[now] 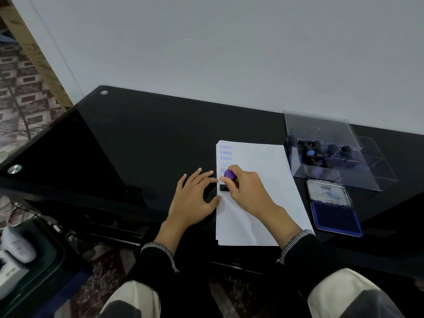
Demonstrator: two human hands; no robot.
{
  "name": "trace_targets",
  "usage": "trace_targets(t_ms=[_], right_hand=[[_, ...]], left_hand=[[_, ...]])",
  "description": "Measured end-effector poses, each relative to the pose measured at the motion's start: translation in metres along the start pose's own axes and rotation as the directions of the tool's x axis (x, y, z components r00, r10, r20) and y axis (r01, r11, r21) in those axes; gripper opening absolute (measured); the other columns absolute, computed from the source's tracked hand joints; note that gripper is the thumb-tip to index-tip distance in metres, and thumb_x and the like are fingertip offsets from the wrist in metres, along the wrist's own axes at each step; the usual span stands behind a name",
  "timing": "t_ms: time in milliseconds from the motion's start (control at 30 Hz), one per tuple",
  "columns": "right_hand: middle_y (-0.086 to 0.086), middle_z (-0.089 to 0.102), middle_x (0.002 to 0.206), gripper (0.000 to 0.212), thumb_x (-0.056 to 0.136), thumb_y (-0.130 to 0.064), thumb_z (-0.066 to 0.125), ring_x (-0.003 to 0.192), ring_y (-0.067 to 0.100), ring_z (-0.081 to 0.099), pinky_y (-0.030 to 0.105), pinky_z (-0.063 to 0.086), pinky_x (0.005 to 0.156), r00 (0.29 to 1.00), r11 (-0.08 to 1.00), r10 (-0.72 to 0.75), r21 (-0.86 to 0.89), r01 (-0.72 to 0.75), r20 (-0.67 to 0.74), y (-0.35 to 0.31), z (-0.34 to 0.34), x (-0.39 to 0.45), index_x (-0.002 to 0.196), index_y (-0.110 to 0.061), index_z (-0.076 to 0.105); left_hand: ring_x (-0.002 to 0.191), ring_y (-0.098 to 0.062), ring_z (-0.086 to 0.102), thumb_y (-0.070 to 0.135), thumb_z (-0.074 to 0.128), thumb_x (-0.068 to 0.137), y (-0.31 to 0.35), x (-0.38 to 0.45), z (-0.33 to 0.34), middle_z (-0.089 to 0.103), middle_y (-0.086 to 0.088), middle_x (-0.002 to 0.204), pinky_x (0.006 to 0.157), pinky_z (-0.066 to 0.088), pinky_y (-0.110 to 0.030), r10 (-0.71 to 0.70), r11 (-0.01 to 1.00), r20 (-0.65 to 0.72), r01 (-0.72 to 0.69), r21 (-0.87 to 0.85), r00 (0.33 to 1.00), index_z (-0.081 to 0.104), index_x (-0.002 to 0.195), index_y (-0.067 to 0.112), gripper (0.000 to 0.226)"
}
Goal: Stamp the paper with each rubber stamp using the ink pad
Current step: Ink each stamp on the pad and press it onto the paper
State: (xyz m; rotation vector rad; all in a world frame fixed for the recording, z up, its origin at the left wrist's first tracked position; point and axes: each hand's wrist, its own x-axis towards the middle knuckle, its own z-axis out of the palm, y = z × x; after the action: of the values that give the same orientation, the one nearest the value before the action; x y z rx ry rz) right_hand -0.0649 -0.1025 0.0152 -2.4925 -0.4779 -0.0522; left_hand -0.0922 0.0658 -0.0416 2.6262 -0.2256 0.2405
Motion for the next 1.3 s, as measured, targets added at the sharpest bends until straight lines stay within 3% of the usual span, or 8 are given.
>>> trace_targets(t_ms=[300,567,733,867,967,1100,1200,1300], right_hand=[[0.003,0.065,0.111,0.029,0.096,-0.031,0.055,0.077,0.01,0.055,0.004,0.036,0.063,0.999,1.0,-0.009,0.021,0.01,-0.051,0.002,0.01,-0.012,0.12,-0.014,0.051],[0.005,0.064,0.106,0.029,0.097,-0.031,0.052,0.073,0.01,0.053,0.007,0.039,0.061,0.999,1.0,0.01,0.03,-0.009,-0.031,0.0,0.005,-0.002,0.118,-0.012,0.052],[0.002,0.064,0.11,0.026,0.096,-0.029,0.055,0.076,0.011,0.056,0.004,0.039,0.063,0.998,0.998,0.006,0.068,-0.002,-0.058,0.001,0.01,-0.015,0.117,-0.014,0.051],[0.004,0.063,0.112,0.027,0.096,-0.029,0.054,0.072,0.008,0.052,0.004,0.037,0.06,0.999,0.996,0.025,0.083,-0.022,-0.047,-0.002,0.007,-0.01,0.118,-0.012,0.051],[0.006,0.064,0.11,0.027,0.097,-0.029,0.053,0.073,0.011,0.054,0.007,0.041,0.06,0.999,0.996,0.022,0.091,-0.018,-0.044,-0.003,0.004,-0.007,0.117,-0.011,0.051],[0.006,0.064,0.109,0.026,0.097,-0.028,0.054,0.076,0.013,0.057,0.012,0.045,0.067,0.998,0.994,0.027,0.105,-0.021,-0.049,-0.002,0.005,-0.009,0.116,-0.011,0.051],[0.006,0.064,0.111,0.027,0.096,-0.028,0.054,0.076,0.012,0.055,0.008,0.042,0.064,0.998,0.994,0.031,0.102,-0.025,-0.048,-0.002,0.005,-0.008,0.118,-0.011,0.051],[0.006,0.064,0.111,0.028,0.097,-0.028,0.054,0.076,0.011,0.053,0.006,0.039,0.062,0.998,0.994,0.032,0.103,-0.027,-0.047,-0.002,0.004,-0.008,0.119,-0.011,0.051]], left_hand=[[0.144,-0.003,0.02,0.066,0.034,0.081,0.002,0.0,-0.001,0.038,0.02,0.149,0.12,0.004,-0.039,-0.016,1.0,0.012,0.016,0.01,1.0,0.05,0.129,0.038,0.058],[0.145,-0.002,0.018,0.062,0.039,0.085,0.003,0.0,-0.002,0.036,0.02,0.15,0.12,0.001,-0.038,-0.024,1.0,0.026,0.024,0.003,0.999,0.049,0.131,0.038,0.053],[0.146,-0.007,0.018,0.049,0.046,0.096,0.01,-0.007,-0.005,0.035,0.011,0.153,0.119,0.004,-0.027,0.013,1.0,0.033,-0.013,0.0,0.999,0.046,0.138,0.028,0.047],[0.13,-0.012,0.04,0.044,0.057,0.09,0.027,-0.017,-0.004,0.049,0.01,0.136,0.104,0.027,-0.022,-0.153,0.986,-0.083,0.147,-0.077,0.985,0.059,0.117,0.025,0.033],[0.109,-0.012,0.042,0.051,0.061,0.084,0.046,-0.026,-0.007,0.048,0.012,0.117,0.089,0.029,-0.025,-0.307,0.951,-0.137,0.309,-0.011,0.942,0.062,0.1,0.028,0.027],[0.104,-0.01,0.048,0.054,0.064,0.083,0.063,-0.024,-0.016,0.047,0.01,0.114,0.086,0.04,-0.027,-0.471,0.88,0.047,0.472,-0.044,0.881,0.063,0.099,0.026,0.032],[0.092,-0.011,0.056,0.046,0.066,0.085,0.07,-0.018,-0.025,0.046,0.007,0.11,0.068,0.041,-0.028,-0.511,0.846,0.159,0.527,-0.082,0.845,0.063,0.099,0.022,0.029],[0.087,-0.012,0.06,0.035,0.068,0.086,0.066,-0.013,-0.029,0.058,0.006,0.105,0.072,0.048,-0.031,-0.512,0.83,0.212,0.543,-0.129,0.832,0.064,0.097,0.021,0.018]])
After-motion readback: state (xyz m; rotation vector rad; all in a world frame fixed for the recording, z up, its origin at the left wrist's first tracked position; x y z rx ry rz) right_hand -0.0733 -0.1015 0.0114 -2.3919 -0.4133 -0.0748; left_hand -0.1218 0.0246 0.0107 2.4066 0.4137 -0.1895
